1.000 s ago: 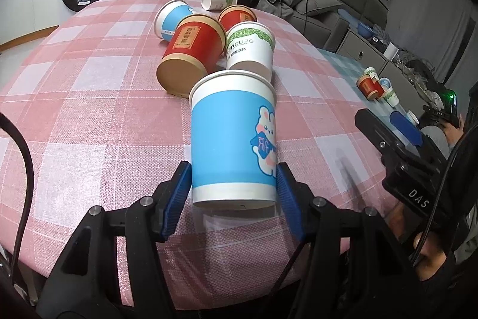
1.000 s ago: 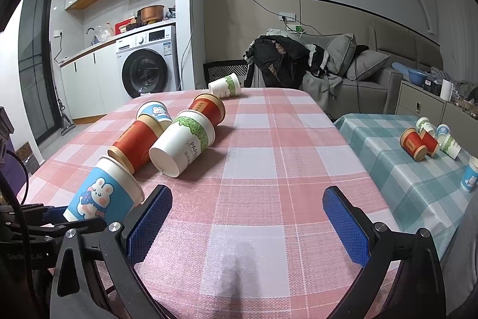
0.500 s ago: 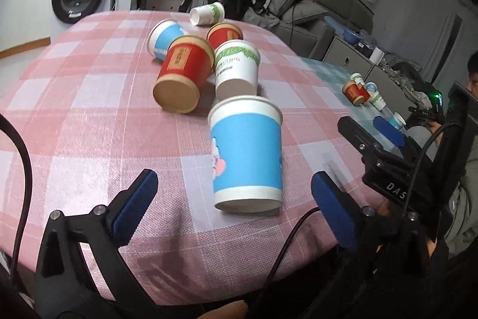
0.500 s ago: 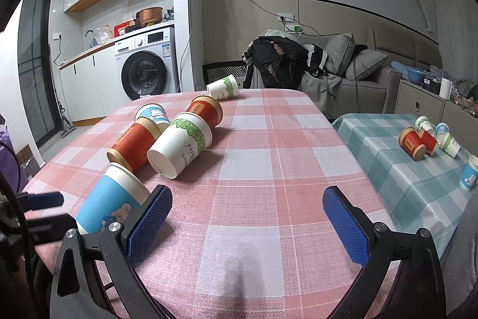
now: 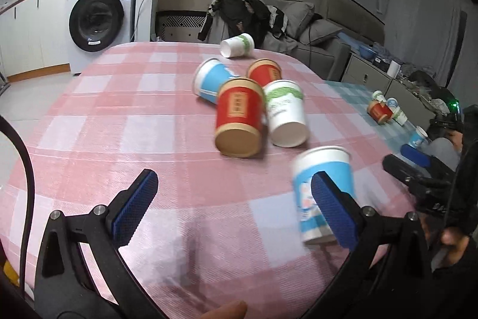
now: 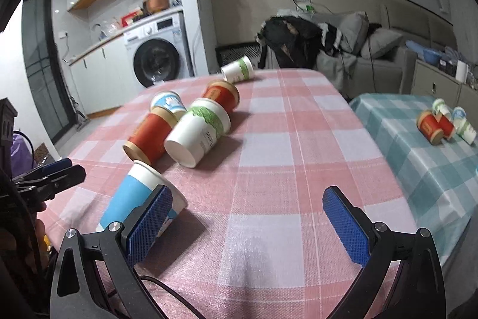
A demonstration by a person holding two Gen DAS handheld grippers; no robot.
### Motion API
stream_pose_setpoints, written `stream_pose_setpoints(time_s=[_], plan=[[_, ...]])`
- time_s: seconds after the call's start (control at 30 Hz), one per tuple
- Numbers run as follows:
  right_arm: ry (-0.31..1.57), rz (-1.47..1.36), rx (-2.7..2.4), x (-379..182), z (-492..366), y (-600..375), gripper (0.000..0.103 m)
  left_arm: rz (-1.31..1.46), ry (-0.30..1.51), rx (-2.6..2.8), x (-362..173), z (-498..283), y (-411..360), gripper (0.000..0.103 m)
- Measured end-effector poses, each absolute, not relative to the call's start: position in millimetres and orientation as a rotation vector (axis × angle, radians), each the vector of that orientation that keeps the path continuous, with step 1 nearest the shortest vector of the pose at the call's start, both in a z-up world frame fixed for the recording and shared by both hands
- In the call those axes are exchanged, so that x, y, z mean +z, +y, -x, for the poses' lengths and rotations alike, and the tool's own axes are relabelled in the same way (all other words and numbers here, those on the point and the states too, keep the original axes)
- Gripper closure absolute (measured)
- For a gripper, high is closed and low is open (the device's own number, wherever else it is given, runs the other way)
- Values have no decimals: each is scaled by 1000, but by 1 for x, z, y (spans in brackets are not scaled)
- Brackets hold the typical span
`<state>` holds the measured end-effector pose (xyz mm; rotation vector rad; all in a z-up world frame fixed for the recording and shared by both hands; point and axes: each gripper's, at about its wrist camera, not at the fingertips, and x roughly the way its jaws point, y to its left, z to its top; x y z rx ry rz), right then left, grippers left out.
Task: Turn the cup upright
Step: 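Move the right gripper to the blue cup and close around its body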
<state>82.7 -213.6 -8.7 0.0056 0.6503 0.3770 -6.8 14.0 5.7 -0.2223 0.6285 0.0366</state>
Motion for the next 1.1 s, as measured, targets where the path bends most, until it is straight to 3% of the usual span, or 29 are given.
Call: stream_pose_setpoints(time_s=[0.57,1.1], plan=[[852,-67,492,-6,-104,-178,0,123,558,94,-14,5,33,1],[1170,-255,604,-17,-137,-152,0,135,575,117,-16,7,35,1]])
